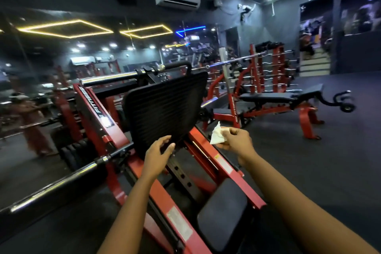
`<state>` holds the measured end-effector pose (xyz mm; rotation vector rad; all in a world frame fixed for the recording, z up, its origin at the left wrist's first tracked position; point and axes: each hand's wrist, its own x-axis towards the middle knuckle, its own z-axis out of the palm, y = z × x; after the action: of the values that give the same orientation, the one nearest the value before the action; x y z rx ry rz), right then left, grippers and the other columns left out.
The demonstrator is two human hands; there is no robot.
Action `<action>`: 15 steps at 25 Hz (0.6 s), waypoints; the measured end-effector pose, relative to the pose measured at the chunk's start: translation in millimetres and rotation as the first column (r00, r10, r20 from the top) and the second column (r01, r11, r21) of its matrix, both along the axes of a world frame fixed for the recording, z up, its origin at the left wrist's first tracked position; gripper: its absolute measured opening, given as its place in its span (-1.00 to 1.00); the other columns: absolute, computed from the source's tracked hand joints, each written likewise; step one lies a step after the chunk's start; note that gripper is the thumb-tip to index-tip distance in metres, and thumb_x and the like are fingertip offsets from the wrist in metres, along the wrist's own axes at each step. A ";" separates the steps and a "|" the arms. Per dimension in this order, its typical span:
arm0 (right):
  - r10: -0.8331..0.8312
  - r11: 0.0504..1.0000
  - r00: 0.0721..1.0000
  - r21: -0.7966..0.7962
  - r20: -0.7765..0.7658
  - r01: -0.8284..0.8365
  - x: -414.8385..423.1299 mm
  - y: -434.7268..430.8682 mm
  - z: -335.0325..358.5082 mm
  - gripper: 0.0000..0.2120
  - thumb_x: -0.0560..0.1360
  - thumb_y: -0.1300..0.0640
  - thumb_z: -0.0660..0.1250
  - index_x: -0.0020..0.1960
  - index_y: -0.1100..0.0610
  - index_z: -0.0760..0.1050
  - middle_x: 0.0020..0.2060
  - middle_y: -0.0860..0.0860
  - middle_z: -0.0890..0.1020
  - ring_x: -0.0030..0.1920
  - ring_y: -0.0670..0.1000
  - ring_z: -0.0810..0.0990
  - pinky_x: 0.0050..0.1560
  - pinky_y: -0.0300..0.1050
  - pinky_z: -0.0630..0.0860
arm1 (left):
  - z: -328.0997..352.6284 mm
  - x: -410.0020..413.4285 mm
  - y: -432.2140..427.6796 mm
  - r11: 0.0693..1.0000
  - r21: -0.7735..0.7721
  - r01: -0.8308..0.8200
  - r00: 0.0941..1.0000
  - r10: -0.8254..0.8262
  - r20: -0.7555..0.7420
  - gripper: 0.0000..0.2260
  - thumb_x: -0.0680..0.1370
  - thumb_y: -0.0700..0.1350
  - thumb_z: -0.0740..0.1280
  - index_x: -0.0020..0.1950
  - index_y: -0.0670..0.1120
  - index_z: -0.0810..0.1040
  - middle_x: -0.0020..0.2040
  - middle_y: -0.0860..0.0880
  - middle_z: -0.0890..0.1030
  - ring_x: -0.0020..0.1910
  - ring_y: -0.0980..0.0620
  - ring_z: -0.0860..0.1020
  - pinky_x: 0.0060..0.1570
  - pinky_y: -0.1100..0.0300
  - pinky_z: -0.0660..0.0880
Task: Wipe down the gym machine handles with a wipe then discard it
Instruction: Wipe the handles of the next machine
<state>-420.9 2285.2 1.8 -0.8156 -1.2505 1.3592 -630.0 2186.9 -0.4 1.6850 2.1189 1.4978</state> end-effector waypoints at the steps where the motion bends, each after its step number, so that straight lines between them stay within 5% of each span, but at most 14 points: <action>1: 0.029 0.999 1.000 0.020 -0.005 -0.029 -17.0 19.4 5.4 -0.81 0.51 0.31 0.22 -0.16 0.14 0.57 -0.13 0.16 0.63 -0.22 0.02 0.63 -0.39 -0.29 0.56 | 6.8 -21.1 10.4 0.999 0.022 -0.047 0.999 0.047 0.014 -0.71 0.54 -0.10 0.32 0.26 -0.07 0.50 0.20 -0.06 0.56 0.20 0.01 0.51 0.16 0.22 0.37; 8: 0.080 0.978 0.996 0.191 0.029 -0.084 -146.1 179.3 74.9 -0.81 0.52 0.29 0.21 0.05 0.20 0.57 -0.07 0.15 0.63 -0.14 0.00 0.63 -0.35 -0.29 0.57 | 92.5 -156.6 150.6 0.984 0.091 -0.152 0.980 0.162 -0.114 -0.48 0.53 0.00 0.31 0.45 -0.06 0.25 0.36 -0.13 0.38 0.35 -0.06 0.36 0.30 0.07 0.30; 15: -0.037 0.936 0.997 0.353 0.067 0.011 -206.9 309.7 127.0 -0.81 0.51 0.25 0.23 0.03 0.12 0.59 -0.15 0.04 0.63 -0.17 -0.05 0.62 -0.34 -0.28 0.58 | 174.1 -232.7 328.6 0.965 0.138 -0.223 0.866 0.261 -0.427 -0.33 0.52 0.15 0.26 0.52 0.00 0.03 0.47 -0.14 0.19 0.45 -0.13 0.20 0.41 -0.11 0.20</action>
<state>-627.9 2594.9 128.7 -0.6287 -1.4836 1.0489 -862.8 2515.6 173.7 2.0155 2.6155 1.3742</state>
